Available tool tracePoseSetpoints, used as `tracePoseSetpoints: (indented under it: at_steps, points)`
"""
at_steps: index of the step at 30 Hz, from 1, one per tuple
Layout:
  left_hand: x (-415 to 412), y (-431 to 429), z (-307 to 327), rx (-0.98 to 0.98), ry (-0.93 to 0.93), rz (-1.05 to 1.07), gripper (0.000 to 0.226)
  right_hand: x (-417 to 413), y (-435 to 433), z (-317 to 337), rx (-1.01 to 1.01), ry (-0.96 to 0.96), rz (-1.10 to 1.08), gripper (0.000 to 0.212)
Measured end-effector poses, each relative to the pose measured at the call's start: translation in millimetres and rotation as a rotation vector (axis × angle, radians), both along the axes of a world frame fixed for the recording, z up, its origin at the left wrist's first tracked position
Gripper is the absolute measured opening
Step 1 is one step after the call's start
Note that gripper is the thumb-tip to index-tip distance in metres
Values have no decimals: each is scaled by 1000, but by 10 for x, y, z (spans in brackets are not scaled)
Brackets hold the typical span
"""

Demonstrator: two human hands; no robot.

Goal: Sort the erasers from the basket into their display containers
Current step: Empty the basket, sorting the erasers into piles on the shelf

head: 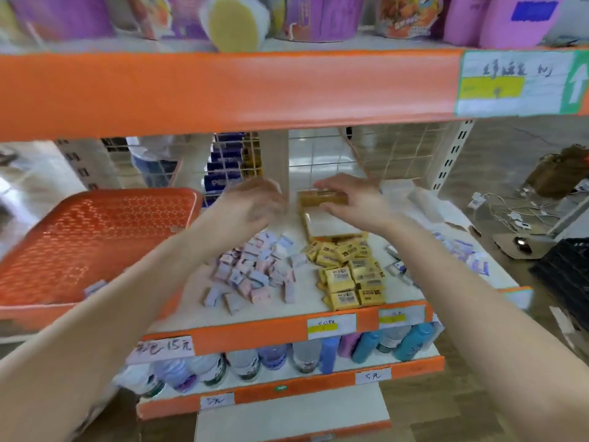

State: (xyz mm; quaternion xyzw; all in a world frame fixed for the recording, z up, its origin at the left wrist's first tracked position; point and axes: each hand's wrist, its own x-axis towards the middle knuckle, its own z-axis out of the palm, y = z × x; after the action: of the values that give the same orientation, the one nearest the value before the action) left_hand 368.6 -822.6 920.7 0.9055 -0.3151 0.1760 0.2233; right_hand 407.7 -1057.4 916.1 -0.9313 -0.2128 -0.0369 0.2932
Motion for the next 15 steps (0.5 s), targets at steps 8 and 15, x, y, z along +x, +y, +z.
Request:
tracePoseSetpoints:
  at_steps: [8, 15]
  points:
    - [-413, 1408, -79, -22, 165, 510, 34, 72, 1462, 36, -29, 42, 283, 40]
    - [-718, 2058, -250, -32, 249, 638, 31, 81, 2250, -34, -70, 33, 458, 41]
